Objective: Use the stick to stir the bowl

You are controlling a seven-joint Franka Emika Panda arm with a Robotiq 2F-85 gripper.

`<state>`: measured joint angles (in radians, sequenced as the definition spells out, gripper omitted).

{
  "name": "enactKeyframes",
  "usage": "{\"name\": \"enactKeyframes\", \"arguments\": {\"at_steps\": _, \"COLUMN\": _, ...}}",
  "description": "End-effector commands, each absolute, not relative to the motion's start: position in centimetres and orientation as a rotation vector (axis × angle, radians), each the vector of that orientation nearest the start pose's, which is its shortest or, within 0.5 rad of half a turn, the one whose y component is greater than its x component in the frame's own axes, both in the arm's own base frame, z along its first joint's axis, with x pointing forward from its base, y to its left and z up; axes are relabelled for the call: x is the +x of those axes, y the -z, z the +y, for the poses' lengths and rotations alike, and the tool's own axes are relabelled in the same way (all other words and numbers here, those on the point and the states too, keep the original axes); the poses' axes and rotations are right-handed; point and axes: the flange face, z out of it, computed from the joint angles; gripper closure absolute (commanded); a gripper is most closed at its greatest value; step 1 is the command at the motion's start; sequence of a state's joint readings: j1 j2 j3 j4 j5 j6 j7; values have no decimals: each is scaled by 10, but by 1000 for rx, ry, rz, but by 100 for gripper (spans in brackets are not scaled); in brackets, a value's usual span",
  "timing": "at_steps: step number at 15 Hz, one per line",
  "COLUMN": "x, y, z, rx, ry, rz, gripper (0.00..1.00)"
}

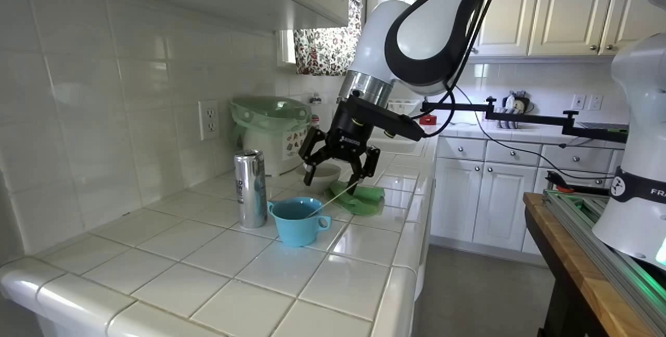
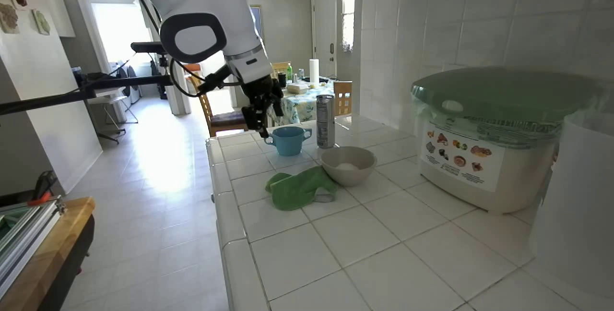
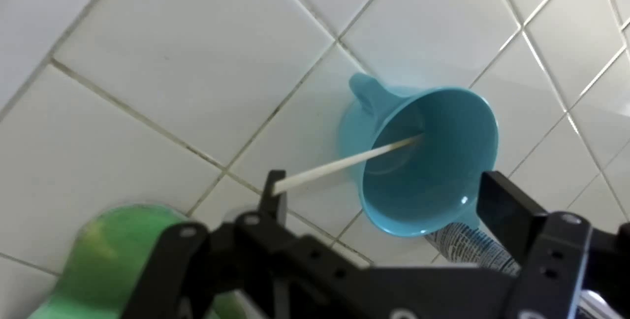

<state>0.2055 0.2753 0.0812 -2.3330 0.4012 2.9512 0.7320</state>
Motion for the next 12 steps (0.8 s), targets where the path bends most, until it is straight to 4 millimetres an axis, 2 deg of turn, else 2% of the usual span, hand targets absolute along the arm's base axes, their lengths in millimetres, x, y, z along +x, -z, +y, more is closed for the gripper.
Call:
{"name": "enactKeyframes", "arguments": {"at_steps": 1, "x": 523, "y": -252, "z": 131, "rx": -2560, "ry": 331, "rz": 1184, "gripper": 0}}
{"name": "enactKeyframes", "arguments": {"at_steps": 7, "x": 504, "y": -247, "z": 146, "rx": -2503, "ry": 362, "rz": 1286, "gripper": 0}}
{"name": "enactKeyframes", "arguments": {"at_steps": 12, "x": 494, "y": -245, "z": 141, "rx": -2461, "ry": 425, "rz": 1403, "gripper": 0}}
